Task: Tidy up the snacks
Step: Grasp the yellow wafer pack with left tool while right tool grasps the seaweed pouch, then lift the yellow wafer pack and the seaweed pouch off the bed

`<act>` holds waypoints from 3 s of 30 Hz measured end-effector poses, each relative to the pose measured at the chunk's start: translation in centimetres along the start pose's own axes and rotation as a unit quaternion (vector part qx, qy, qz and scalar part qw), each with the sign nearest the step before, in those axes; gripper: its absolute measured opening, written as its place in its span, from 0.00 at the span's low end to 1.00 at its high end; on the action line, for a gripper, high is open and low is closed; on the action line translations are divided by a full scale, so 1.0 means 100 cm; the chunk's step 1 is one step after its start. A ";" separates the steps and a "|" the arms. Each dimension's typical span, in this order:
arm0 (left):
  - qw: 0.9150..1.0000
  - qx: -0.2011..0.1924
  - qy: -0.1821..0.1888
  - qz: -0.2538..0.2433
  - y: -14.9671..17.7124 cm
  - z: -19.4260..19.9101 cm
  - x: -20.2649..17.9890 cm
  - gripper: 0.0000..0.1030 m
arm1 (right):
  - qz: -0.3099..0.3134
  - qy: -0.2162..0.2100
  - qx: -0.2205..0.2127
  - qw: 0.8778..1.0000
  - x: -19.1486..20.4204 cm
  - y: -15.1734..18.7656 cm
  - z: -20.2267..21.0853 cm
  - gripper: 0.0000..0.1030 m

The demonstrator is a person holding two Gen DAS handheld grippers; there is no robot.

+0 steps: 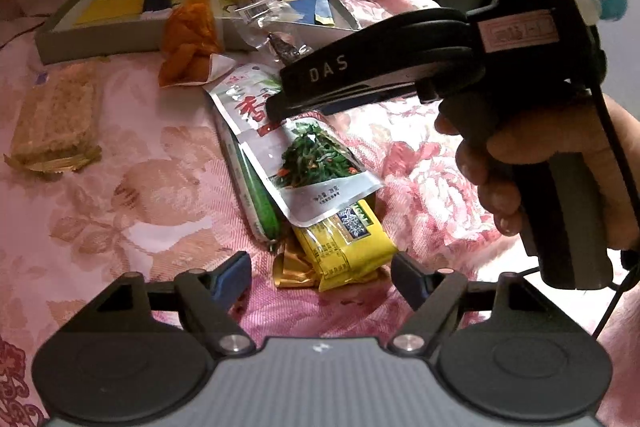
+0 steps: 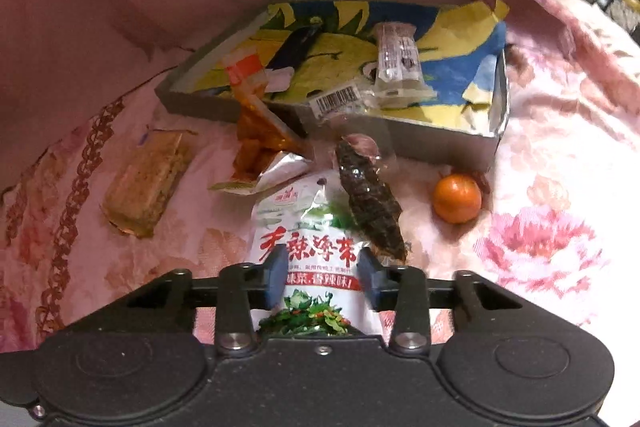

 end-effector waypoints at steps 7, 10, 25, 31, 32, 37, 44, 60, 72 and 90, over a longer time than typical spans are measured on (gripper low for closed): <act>1.000 -0.007 0.008 -0.005 -0.002 -0.001 -0.001 0.78 | 0.010 -0.017 0.006 1.000 0.010 -0.002 -0.010 0.78; 1.000 -0.010 0.019 -0.004 -0.003 -0.003 -0.003 0.77 | 0.049 0.007 0.013 0.999 0.018 0.001 -0.012 0.66; 0.999 -0.011 0.016 -0.027 -0.002 -0.009 -0.010 0.67 | 0.005 -0.002 0.019 1.000 -0.005 0.009 0.012 0.35; 0.999 -0.023 0.026 -0.036 -0.006 -0.006 -0.014 0.65 | -0.018 0.044 0.011 0.999 -0.029 0.011 0.031 0.34; 0.999 -0.023 0.024 -0.039 -0.008 -0.008 -0.017 0.65 | -0.019 0.051 0.013 0.998 -0.032 0.011 0.031 0.34; 0.999 -0.016 0.002 -0.036 -0.015 -0.018 -0.021 0.64 | -0.020 0.058 0.023 0.998 -0.035 0.015 0.022 0.34; 1.000 -0.001 -0.020 -0.021 -0.028 -0.030 -0.018 0.63 | -0.037 0.044 0.020 0.998 -0.042 0.014 0.018 0.33; 0.996 0.029 -0.072 0.047 -0.044 -0.051 -0.012 0.61 | -0.046 0.023 0.022 0.998 -0.049 0.014 0.020 0.33; 0.995 0.052 -0.071 0.045 -0.027 -0.029 -0.003 0.51 | -0.026 0.039 0.031 0.998 -0.038 0.023 0.025 0.34; 0.996 0.028 -0.078 0.032 -0.031 -0.039 -0.003 0.50 | -0.016 0.054 0.021 0.998 -0.032 0.025 0.026 0.35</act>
Point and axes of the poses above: each gripper's, at about its wrist camera, not at the fingertips, and z roughly against the way its jaws point, x to its left, y to its underside, the point moved 4 cm from there along -z, roughly the way its jaws point
